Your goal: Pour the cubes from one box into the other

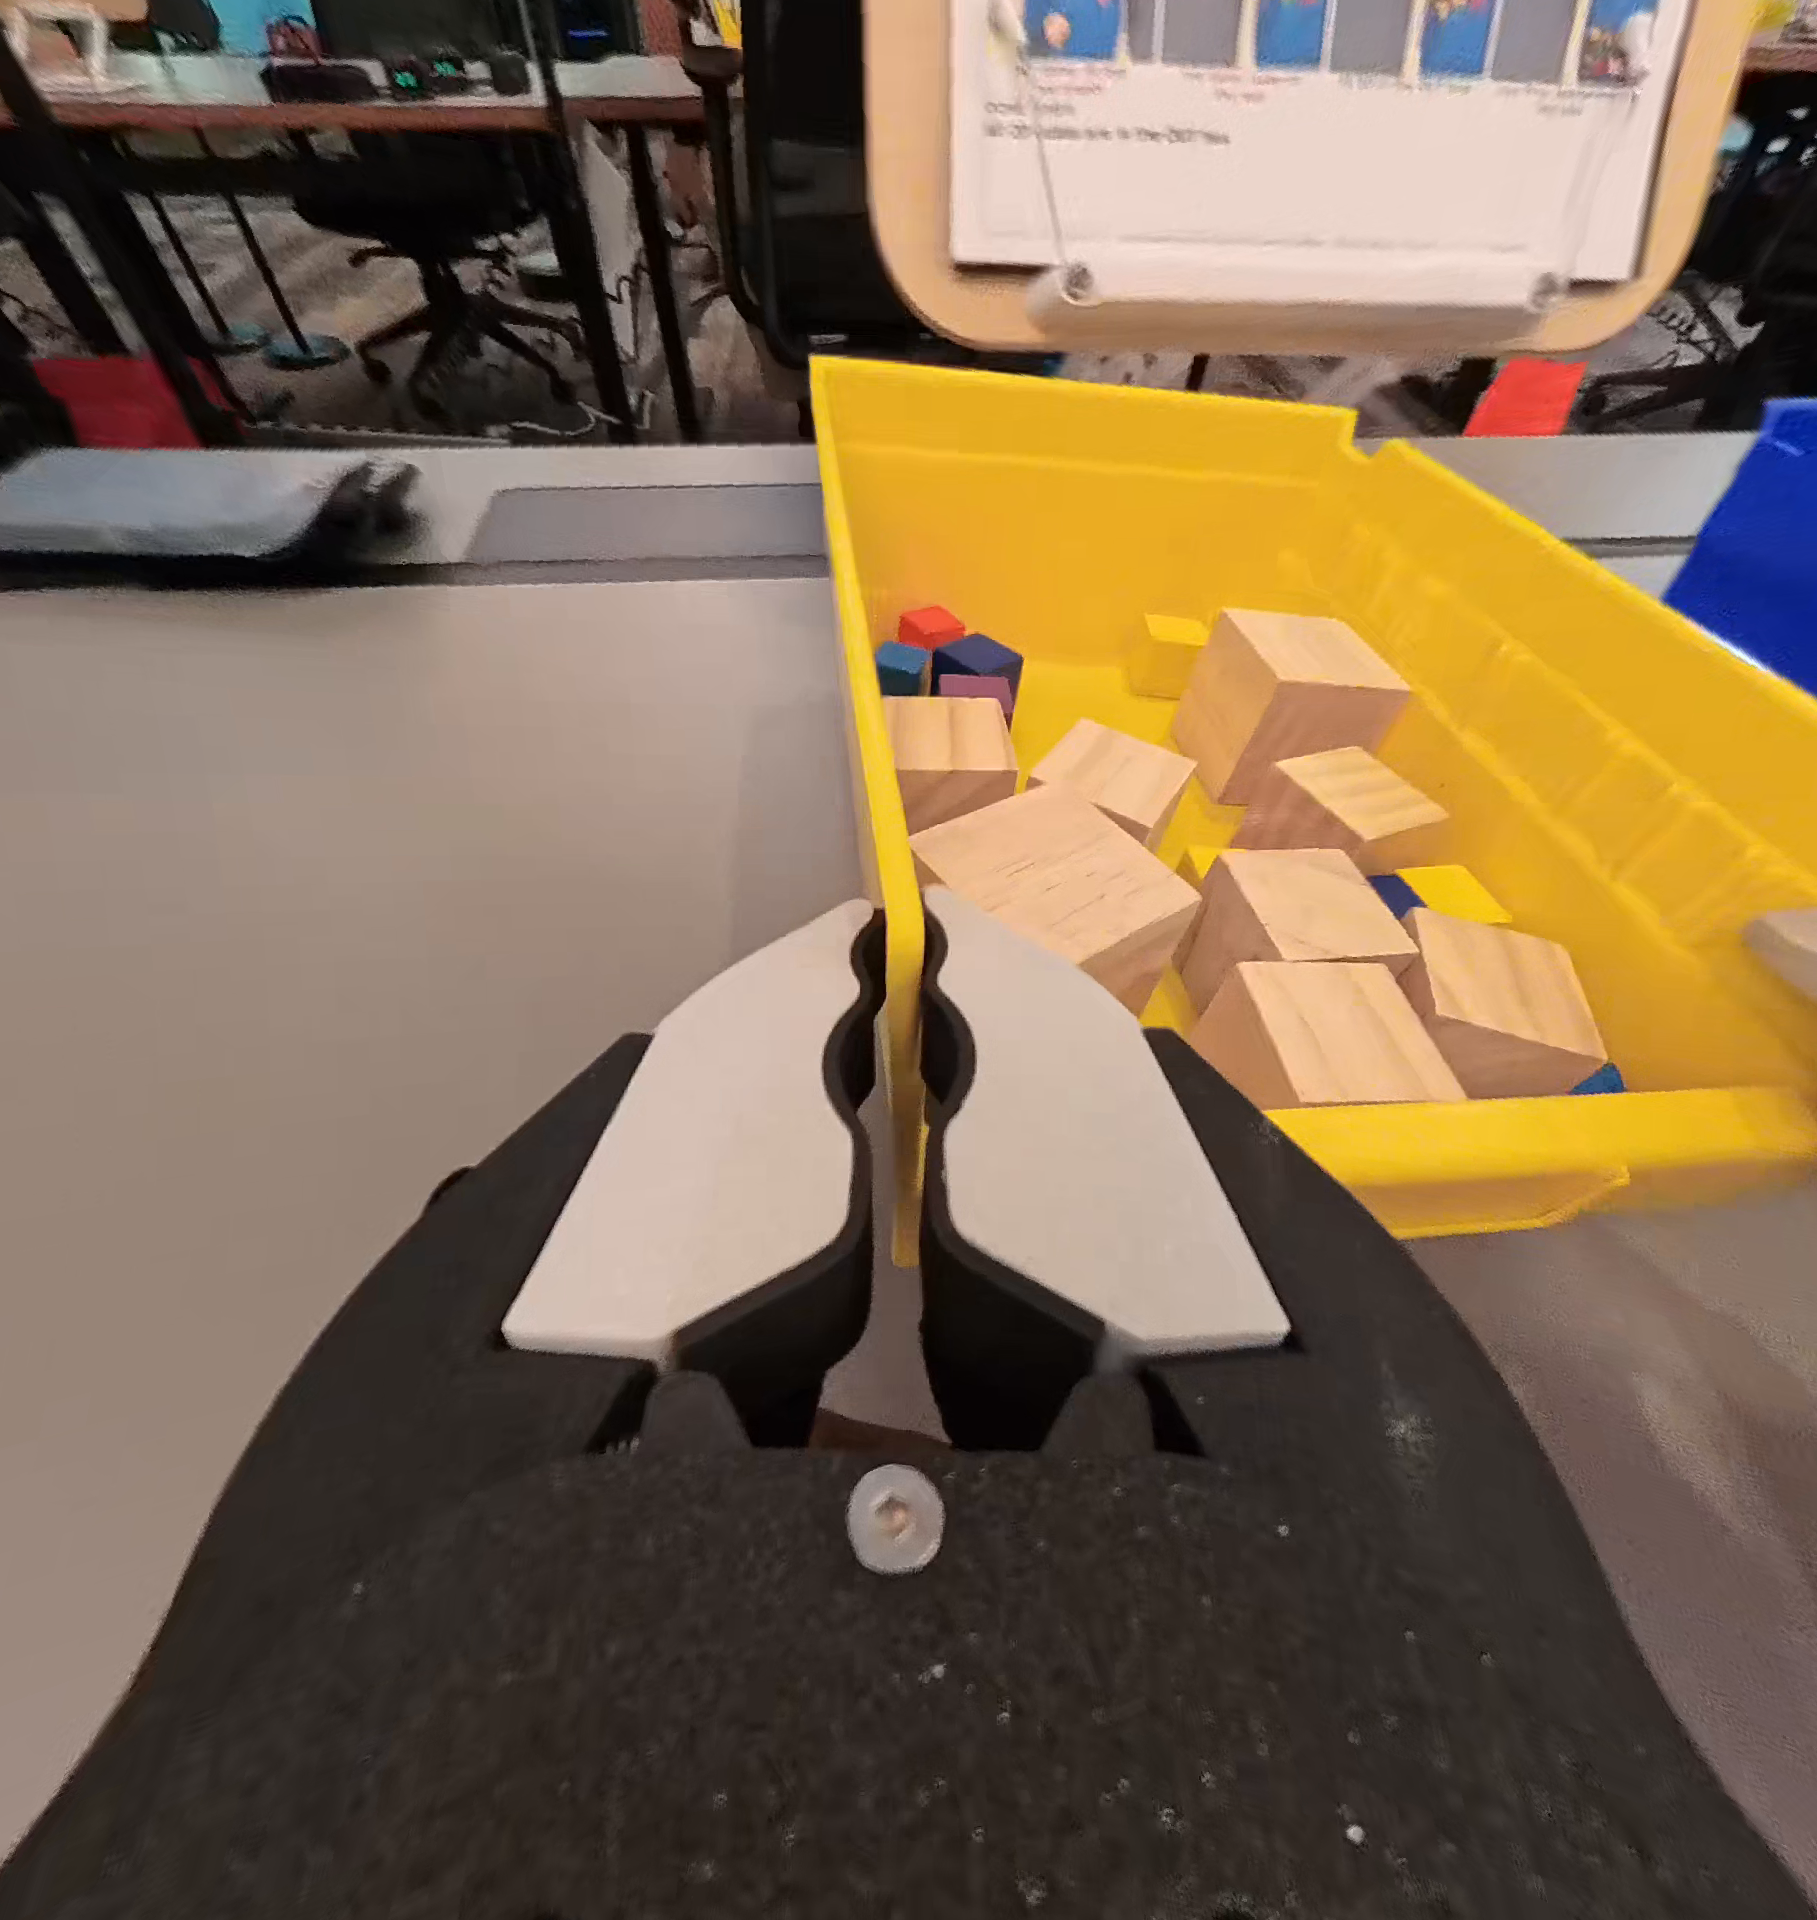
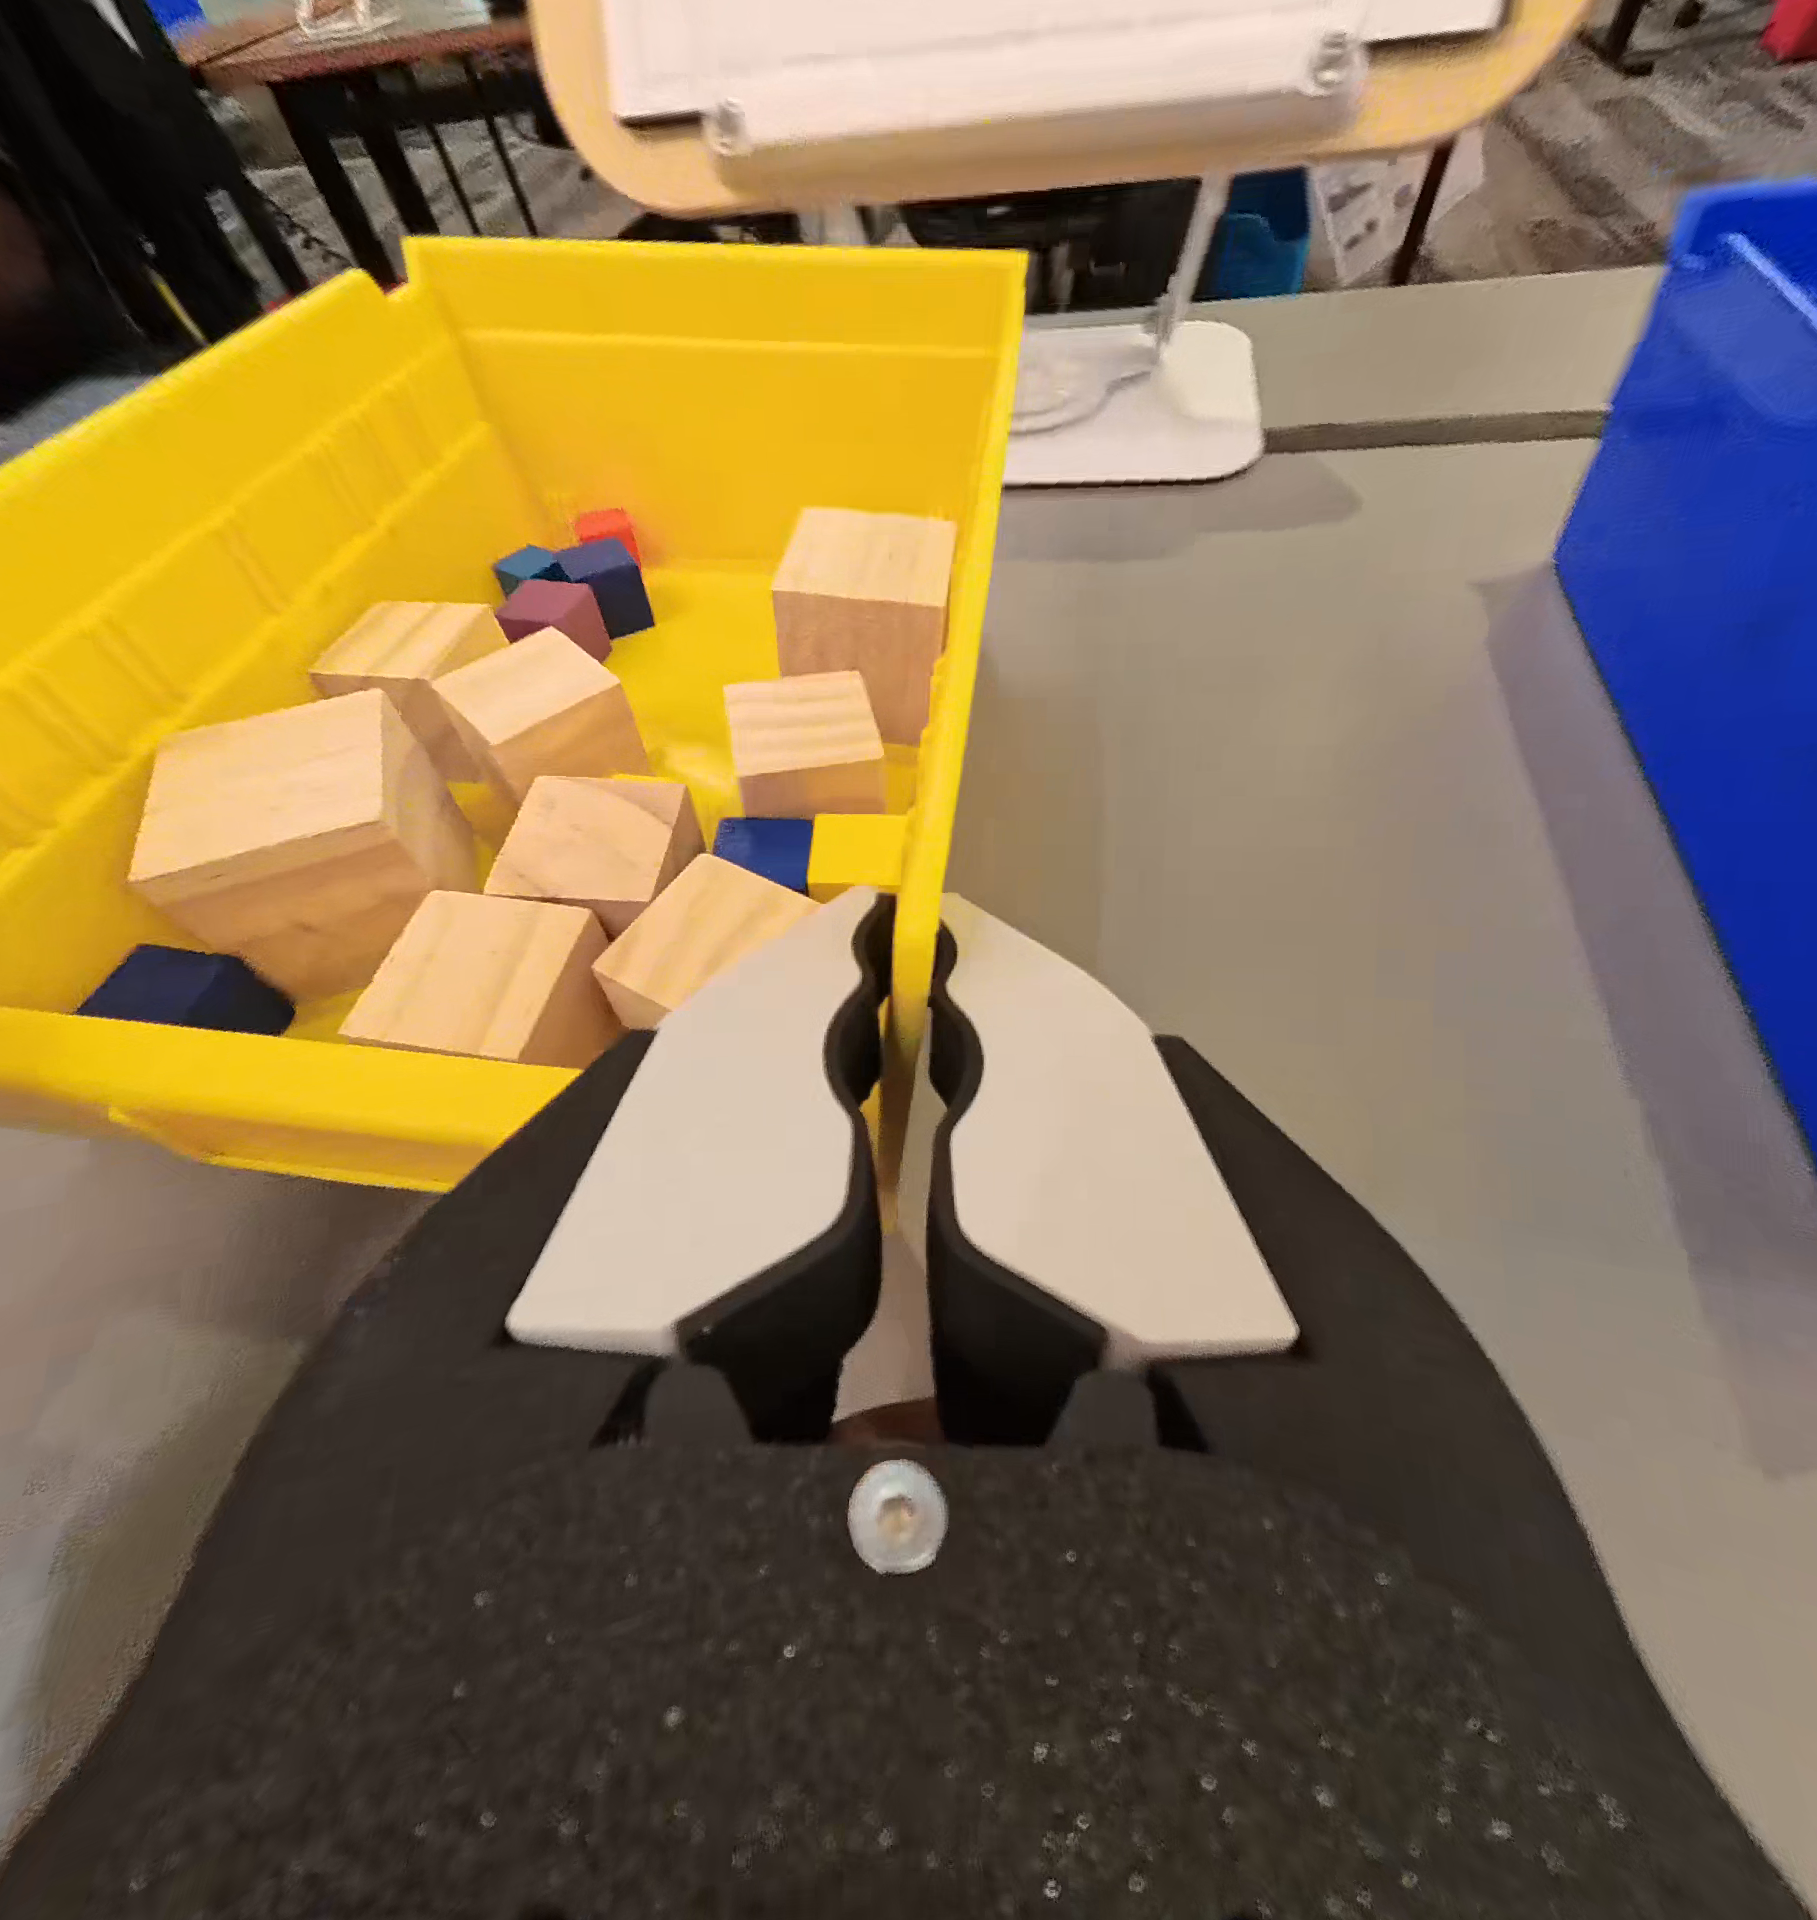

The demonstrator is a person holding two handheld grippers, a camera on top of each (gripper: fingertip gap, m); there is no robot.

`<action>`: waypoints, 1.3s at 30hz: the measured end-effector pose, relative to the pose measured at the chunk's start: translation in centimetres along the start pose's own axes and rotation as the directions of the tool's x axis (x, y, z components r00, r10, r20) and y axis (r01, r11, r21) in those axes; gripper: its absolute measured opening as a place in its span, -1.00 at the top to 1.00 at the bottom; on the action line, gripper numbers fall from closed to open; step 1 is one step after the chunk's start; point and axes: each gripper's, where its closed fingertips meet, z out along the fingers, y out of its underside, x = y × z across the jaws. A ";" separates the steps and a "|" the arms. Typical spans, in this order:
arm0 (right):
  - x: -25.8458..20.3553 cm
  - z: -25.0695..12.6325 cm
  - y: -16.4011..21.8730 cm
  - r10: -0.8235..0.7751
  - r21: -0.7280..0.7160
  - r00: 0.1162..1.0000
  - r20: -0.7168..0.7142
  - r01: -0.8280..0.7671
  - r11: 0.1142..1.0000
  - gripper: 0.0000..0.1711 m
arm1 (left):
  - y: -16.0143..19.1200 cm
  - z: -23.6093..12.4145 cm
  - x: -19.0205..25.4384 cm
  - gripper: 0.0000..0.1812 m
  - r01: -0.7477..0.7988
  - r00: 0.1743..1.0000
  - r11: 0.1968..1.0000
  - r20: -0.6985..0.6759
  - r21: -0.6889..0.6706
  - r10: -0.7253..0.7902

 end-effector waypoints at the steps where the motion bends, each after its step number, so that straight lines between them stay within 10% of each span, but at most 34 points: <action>1: -1.3 0.2 -0.4 0.002 0.002 1.000 0.013 -0.002 1.000 0.96 | -0.4 -0.3 -1.3 0.97 0.003 1.000 1.000 0.006 0.006 -0.003; 12: -18.5 3.3 1.1 -0.090 0.002 0.989 0.116 0.090 0.996 0.95 | 0.2 -3.6 -18.4 0.99 0.089 0.983 0.995 0.160 0.038 -0.094; 24: -20.6 2.5 3.3 -0.120 -0.157 0.929 0.350 0.185 0.970 0.82 | 4.3 -2.1 -21.3 0.88 0.181 0.975 0.981 0.146 -0.070 -0.169; 27: -16.8 -1.3 1.9 -0.215 -0.140 0.884 0.415 0.295 0.945 0.57 | 5.0 -5.1 -22.3 0.43 0.244 0.941 0.967 0.259 -0.066 -0.220; 32: -5.1 -8.7 1.6 -0.239 -0.095 0.789 0.566 0.349 0.932 0.52 | 3.9 -9.8 -19.8 0.39 0.204 0.948 0.979 0.251 -0.002 -0.197; 39: 22.0 -12.3 2.8 -0.003 -0.035 0.992 0.123 0.007 0.999 0.44 | 6.7 -13.1 -8.5 0.41 0.164 0.987 0.986 0.002 -0.012 -0.163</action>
